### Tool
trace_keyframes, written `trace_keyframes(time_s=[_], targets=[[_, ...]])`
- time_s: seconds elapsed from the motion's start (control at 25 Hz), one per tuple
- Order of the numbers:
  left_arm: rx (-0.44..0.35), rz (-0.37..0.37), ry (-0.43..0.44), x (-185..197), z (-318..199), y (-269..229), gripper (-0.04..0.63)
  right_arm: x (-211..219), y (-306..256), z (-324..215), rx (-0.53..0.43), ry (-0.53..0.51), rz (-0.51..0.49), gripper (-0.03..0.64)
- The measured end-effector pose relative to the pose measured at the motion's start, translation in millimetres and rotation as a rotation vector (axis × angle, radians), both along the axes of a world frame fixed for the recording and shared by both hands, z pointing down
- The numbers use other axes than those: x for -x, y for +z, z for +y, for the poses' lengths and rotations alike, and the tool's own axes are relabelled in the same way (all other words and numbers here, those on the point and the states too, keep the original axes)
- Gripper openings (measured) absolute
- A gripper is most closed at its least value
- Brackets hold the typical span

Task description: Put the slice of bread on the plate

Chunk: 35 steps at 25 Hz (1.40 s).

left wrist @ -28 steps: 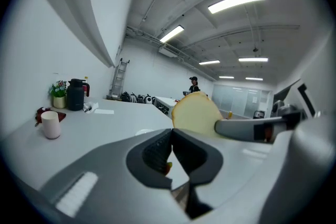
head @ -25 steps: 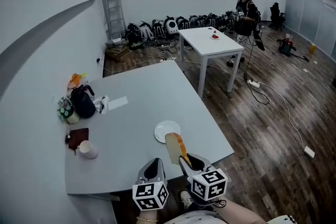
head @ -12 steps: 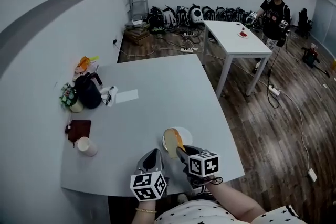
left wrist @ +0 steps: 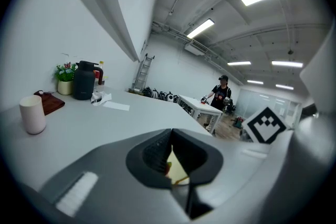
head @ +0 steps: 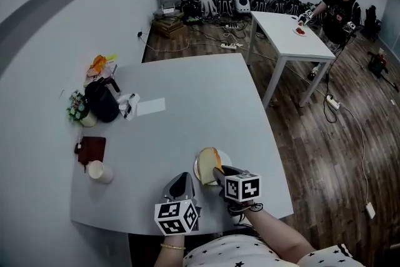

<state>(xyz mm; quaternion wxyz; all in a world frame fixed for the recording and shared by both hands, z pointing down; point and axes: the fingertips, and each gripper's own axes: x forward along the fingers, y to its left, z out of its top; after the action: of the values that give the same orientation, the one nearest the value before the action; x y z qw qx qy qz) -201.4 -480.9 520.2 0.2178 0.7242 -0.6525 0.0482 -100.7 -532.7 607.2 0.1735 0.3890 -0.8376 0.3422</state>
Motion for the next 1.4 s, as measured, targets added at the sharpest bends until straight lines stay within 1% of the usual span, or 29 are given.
trace_keyframes(time_s=[0.12,0.2,0.28,0.36,0.4,0.52,0.64,0.76,0.88,1.0,1.16,1.4], targets=[[0.007,0.002,0.010,-1,-4,4,0.008,-13,11,-7,-0.021,0.042,0.076,0.117],[0.011,0.008,0.019,-4,-6,6,0.008,-24,20,-11,-0.035,0.069,0.146,0.127],[0.011,0.011,0.029,-5,-8,7,0.009,-31,27,-13,-0.057,0.085,0.209,0.124],[0.012,0.009,0.038,-7,-9,7,0.008,-33,31,-13,-0.068,0.098,0.225,0.124],[0.013,0.008,0.042,-8,-9,8,0.008,-33,31,-13,-0.071,0.104,0.222,0.133],[0.013,0.009,0.047,-10,-9,8,0.008,-35,18,-11,-0.114,0.125,0.201,0.126],[0.016,0.007,0.052,-13,-10,8,0.008,-33,-8,-5,-0.174,0.134,0.160,0.084],[0.016,-0.002,0.071,-23,-10,7,0.008,-32,-38,7,-0.244,0.127,0.131,0.060],[0.017,-0.011,0.081,-32,-9,5,0.009,-35,-65,18,-0.306,0.134,0.084,0.002],[0.016,-0.020,0.089,-37,-8,4,0.009,-33,-76,28,-0.321,0.120,0.040,0.000],[0.016,-0.027,0.092,-43,0,4,0.008,-36,-80,40,-0.329,0.108,0.035,-0.002],[0.007,-0.034,0.095,-49,11,-3,0.008,-45,-83,52,-0.319,0.118,0.028,-0.002]])
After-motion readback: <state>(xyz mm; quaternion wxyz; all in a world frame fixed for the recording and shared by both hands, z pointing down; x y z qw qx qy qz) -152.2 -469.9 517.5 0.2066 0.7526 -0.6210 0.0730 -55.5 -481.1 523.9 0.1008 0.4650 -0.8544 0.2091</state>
